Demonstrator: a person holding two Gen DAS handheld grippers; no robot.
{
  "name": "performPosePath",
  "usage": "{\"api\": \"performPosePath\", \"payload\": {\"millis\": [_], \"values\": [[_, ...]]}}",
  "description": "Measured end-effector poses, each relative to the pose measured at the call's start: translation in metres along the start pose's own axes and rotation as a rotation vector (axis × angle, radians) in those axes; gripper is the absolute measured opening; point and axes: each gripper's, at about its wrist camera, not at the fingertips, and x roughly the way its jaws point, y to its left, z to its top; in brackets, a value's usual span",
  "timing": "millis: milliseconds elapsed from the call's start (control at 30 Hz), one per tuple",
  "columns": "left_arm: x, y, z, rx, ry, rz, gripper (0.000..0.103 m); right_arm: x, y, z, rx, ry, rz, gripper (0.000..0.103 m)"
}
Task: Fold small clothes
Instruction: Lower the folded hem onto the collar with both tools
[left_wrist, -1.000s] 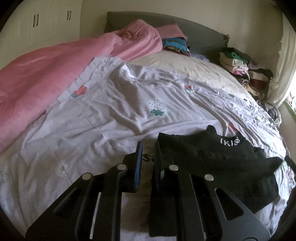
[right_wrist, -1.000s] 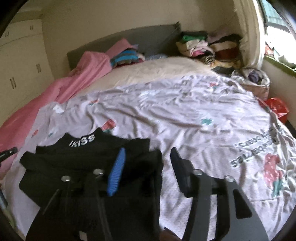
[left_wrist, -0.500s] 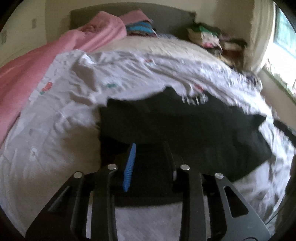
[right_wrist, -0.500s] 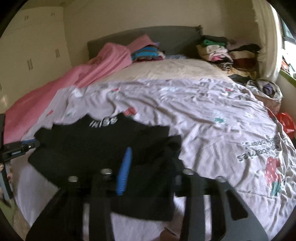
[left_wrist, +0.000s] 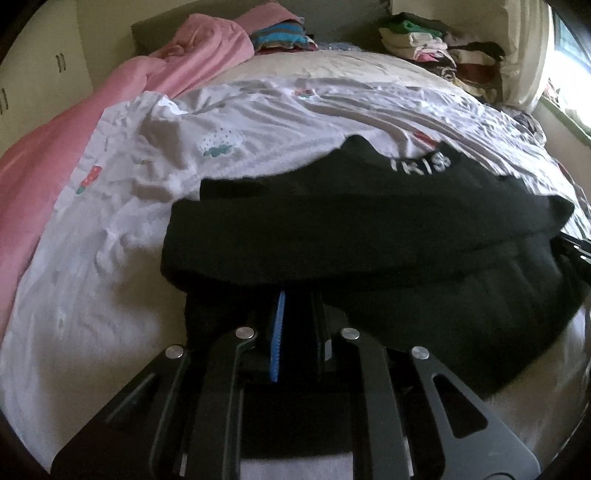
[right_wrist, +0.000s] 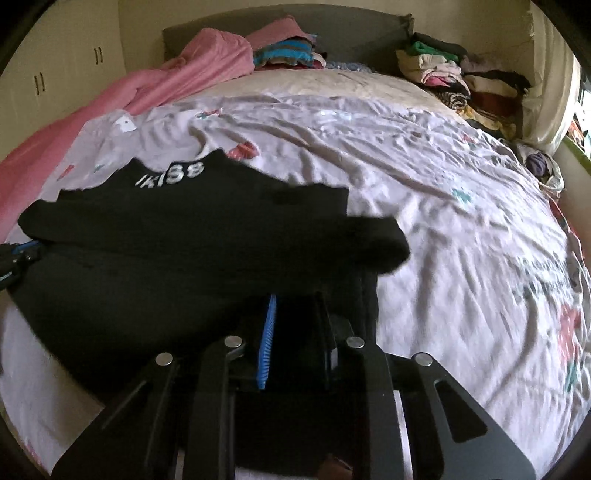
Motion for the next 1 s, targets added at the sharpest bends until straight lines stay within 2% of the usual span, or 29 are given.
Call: {"api": "performPosePath", "payload": {"millis": [333,367,400,433,567,667,733,833,900,933,967,1000], "values": [[0.016,0.029,0.036,-0.155,-0.055,-0.017,0.009,0.031,-0.018,0.047,0.102,-0.025,0.034,0.019],[0.015,0.034,0.039,-0.179,-0.067,-0.008,0.01,0.033,-0.021,0.051,0.111,-0.029,0.03,0.019],[0.014,0.039,0.04,-0.199,-0.079,-0.003,0.019,0.034,-0.022,0.053,0.113,-0.035,0.023,0.019],[0.012,0.044,0.04,-0.214,-0.089,-0.006,0.022,0.035,-0.023,0.054,0.115,-0.04,0.016,0.019],[0.009,0.06,0.04,-0.253,-0.11,0.013,0.022,0.034,-0.032,0.056,0.141,-0.06,-0.009,0.02],[0.015,0.072,0.039,-0.284,-0.094,0.01,0.03,0.03,-0.038,0.057,0.146,-0.077,-0.04,0.027],[0.022,0.077,0.038,-0.3,-0.069,-0.015,0.04,0.033,-0.045,0.059,0.156,-0.054,-0.043,0.042],[0.029,0.078,0.037,-0.296,-0.055,-0.026,0.045,0.04,-0.049,0.061,0.166,-0.022,-0.047,0.05],[0.031,0.076,0.036,-0.284,-0.055,-0.032,0.044,0.047,-0.051,0.061,0.173,0.003,-0.031,0.05],[0.032,0.075,0.036,-0.276,-0.06,-0.033,0.04,0.049,-0.051,0.061,0.178,0.007,-0.03,0.05],[0.032,0.074,0.035,-0.267,-0.063,-0.042,0.032,0.051,-0.052,0.061,0.187,0.01,-0.025,0.049],[0.032,0.072,0.035,-0.26,-0.064,-0.058,0.012,0.052,-0.052,0.061,0.192,0.01,-0.017,0.042]]}}
